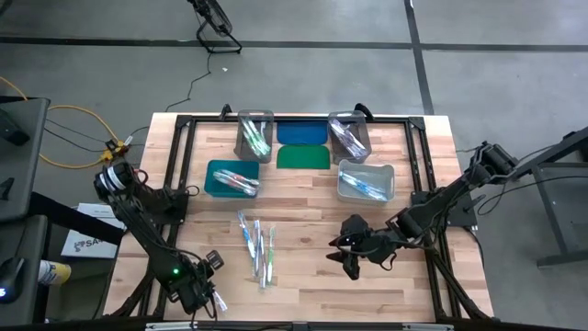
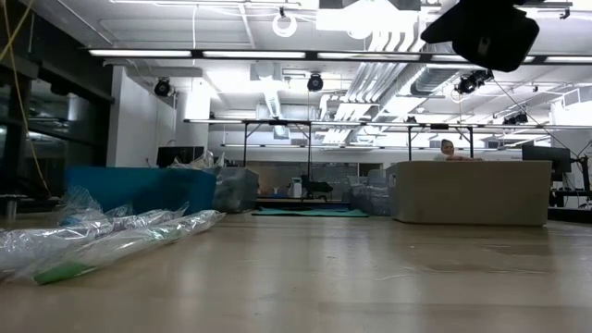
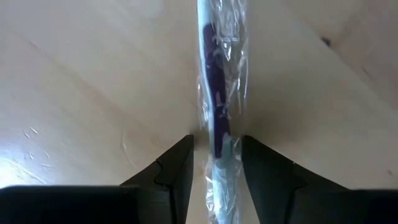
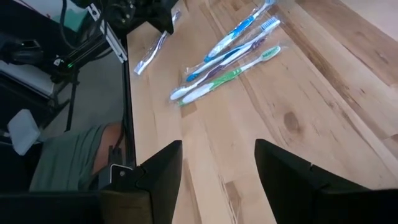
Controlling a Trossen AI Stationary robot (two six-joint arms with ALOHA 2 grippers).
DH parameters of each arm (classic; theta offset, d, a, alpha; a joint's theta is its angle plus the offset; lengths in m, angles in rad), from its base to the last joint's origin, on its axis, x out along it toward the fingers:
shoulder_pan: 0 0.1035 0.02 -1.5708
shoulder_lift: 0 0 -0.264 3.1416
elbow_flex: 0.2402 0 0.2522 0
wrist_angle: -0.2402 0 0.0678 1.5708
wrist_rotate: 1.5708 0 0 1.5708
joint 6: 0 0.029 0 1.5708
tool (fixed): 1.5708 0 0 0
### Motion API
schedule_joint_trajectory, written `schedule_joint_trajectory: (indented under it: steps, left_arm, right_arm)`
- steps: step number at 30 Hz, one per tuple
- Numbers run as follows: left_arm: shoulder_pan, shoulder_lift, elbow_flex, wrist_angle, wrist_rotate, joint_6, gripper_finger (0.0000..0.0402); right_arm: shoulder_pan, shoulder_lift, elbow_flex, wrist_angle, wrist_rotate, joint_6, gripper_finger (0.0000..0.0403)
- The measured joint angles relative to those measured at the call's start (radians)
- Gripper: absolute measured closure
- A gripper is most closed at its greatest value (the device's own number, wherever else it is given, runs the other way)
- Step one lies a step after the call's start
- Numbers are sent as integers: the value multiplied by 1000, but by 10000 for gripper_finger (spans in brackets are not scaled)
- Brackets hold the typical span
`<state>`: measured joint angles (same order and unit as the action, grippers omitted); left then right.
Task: Pick & Place Toothbrushes
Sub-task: Put the violet toothbrush into the right black bin
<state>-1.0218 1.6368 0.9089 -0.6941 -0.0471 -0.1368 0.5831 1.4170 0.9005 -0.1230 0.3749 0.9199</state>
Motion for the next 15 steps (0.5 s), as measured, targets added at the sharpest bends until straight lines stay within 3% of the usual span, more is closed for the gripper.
schedule_joint_trajectory:
  steps: [6,12,15]
  left_arm:
    - [0,24,3,5,2,-1,284]
    - [0,22,3,5,6,1,375]
    - [0,22,2,6,5,5,384]
  right_arm:
    - [18,0,0,0,11,0,208]
    - [50,0,0,0,45,7,208]
    - [69,0,0,0,79,18,208]
